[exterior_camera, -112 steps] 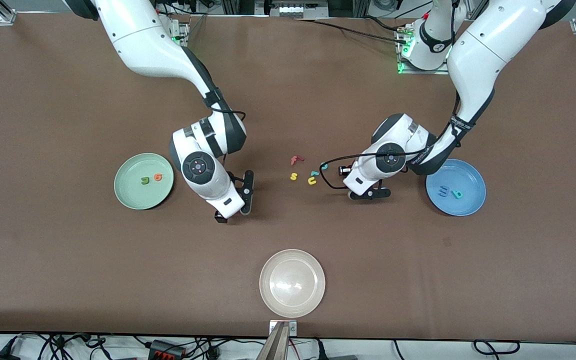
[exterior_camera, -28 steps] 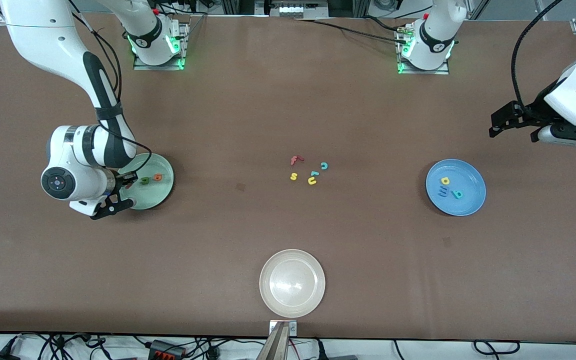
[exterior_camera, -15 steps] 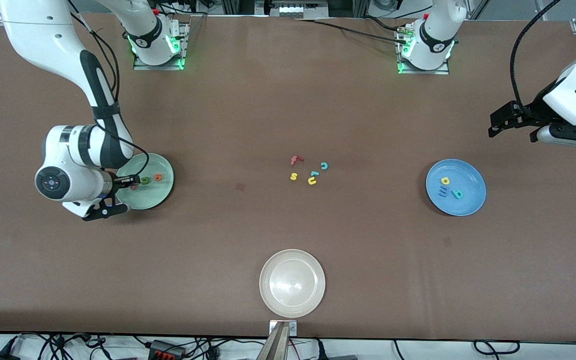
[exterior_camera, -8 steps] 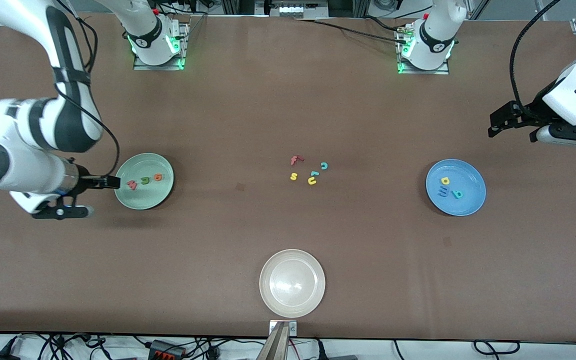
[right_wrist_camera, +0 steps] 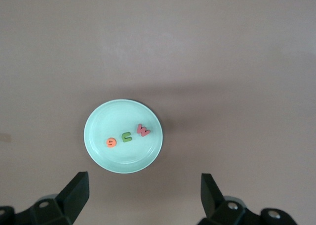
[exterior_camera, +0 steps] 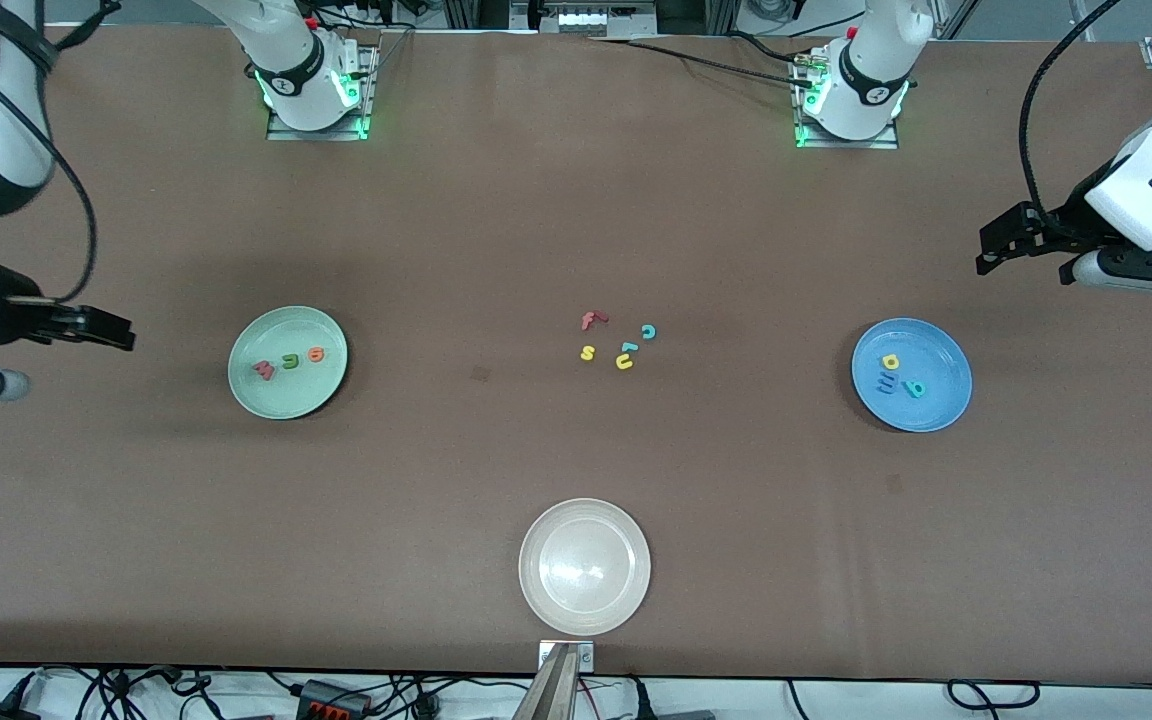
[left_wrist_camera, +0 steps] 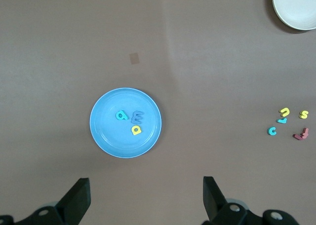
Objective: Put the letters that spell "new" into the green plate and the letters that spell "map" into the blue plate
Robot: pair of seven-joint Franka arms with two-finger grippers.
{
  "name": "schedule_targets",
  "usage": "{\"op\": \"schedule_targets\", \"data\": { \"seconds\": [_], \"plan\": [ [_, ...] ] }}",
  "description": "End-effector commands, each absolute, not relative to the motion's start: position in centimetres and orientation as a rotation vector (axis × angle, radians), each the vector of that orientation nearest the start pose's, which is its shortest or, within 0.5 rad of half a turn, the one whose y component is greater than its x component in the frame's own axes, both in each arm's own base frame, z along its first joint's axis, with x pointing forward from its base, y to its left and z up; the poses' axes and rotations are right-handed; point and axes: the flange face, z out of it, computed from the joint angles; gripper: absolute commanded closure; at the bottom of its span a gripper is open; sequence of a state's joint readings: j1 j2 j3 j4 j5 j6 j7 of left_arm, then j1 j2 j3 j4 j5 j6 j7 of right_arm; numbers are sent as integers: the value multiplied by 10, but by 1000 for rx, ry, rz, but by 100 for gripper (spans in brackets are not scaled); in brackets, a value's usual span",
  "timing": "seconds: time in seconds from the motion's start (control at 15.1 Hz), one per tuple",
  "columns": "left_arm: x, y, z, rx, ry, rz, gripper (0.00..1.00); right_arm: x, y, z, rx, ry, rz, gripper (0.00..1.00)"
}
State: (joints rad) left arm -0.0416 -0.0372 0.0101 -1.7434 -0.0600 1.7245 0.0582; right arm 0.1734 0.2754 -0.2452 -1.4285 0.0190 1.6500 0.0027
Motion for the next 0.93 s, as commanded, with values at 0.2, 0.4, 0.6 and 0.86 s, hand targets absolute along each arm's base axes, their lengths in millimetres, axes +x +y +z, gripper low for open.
{"op": "schedule_targets", "data": {
  "seconds": [0.2, 0.4, 0.6, 0.86],
  "plan": [
    [550, -30, 579, -3186, 169, -47, 0, 614, -54, 600, -3150, 206, -56, 0],
    [550, -42, 589, -3153, 206, -72, 0, 613, -64, 600, -3128, 207, -56, 0],
    [552, -42, 588, -3153, 206, -70, 0, 607, -60, 597, -3122, 185, -33, 0],
    [552, -41, 588, -3153, 204, -70, 0, 593, -61, 597, -3129, 183, 4, 0]
  ]
}}
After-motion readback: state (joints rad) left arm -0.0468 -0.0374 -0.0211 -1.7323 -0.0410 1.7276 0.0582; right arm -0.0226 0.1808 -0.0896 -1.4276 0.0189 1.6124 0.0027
